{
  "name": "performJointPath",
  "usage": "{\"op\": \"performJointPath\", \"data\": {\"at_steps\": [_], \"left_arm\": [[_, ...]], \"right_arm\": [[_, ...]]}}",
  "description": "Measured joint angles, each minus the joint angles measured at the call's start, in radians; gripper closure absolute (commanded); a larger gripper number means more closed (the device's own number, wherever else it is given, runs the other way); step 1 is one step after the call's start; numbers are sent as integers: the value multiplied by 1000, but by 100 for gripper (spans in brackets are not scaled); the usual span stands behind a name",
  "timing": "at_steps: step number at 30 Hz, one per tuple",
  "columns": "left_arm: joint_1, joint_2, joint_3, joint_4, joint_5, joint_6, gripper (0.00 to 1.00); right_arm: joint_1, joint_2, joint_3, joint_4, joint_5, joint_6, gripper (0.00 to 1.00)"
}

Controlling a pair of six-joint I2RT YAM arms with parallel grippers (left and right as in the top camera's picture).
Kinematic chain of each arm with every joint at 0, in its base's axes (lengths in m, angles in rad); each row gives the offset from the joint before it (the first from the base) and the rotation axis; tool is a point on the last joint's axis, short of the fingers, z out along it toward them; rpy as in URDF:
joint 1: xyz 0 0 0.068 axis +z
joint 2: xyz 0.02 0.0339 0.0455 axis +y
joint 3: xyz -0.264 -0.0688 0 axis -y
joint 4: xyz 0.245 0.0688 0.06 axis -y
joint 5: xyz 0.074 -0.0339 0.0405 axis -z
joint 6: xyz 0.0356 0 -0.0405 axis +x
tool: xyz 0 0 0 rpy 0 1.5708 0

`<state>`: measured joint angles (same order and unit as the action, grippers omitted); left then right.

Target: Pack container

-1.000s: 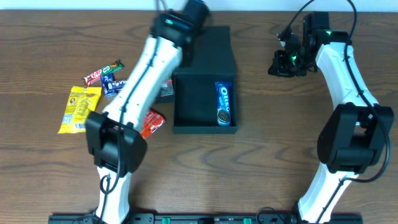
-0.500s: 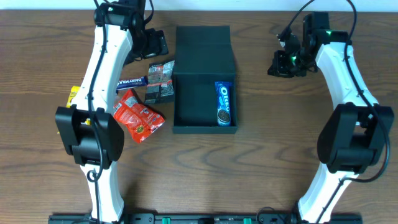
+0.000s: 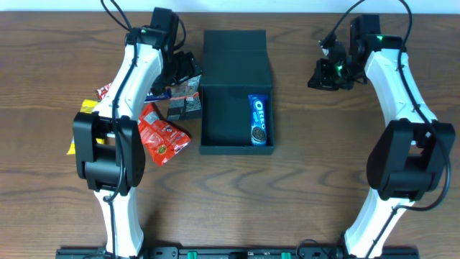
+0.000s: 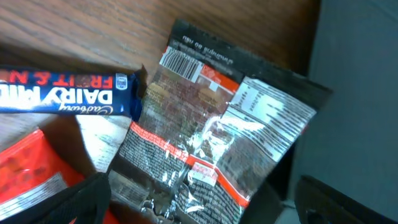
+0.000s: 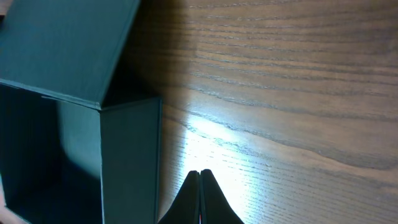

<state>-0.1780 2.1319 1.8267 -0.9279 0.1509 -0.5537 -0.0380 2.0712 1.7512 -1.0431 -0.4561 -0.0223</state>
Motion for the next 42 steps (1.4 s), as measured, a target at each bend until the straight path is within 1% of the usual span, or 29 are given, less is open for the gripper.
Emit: {"op": "performJointPath", "data": {"at_steps": [4, 9, 16, 31, 39, 41, 42], "left_arm": [[0, 0, -27, 57, 0, 5, 4], [0, 0, -27, 102, 0, 68, 5], [-2, 13, -27, 87, 26, 87, 5], [-8, 140, -27, 72, 45, 83, 5], [-8, 146, -27, 73, 45, 91, 5], [-9, 146, -27, 72, 42, 102, 0], [-9, 146, -27, 71, 39, 108, 10]], "right_arm": [[0, 0, 0, 0, 0, 0, 98], [0, 0, 0, -1, 0, 0, 99], [0, 0, 0, -11, 0, 0, 99], [0, 0, 0, -28, 0, 1, 99], [0, 0, 0, -34, 0, 4, 98], [0, 0, 0, -33, 0, 4, 99], [0, 0, 0, -33, 0, 5, 99]]}}
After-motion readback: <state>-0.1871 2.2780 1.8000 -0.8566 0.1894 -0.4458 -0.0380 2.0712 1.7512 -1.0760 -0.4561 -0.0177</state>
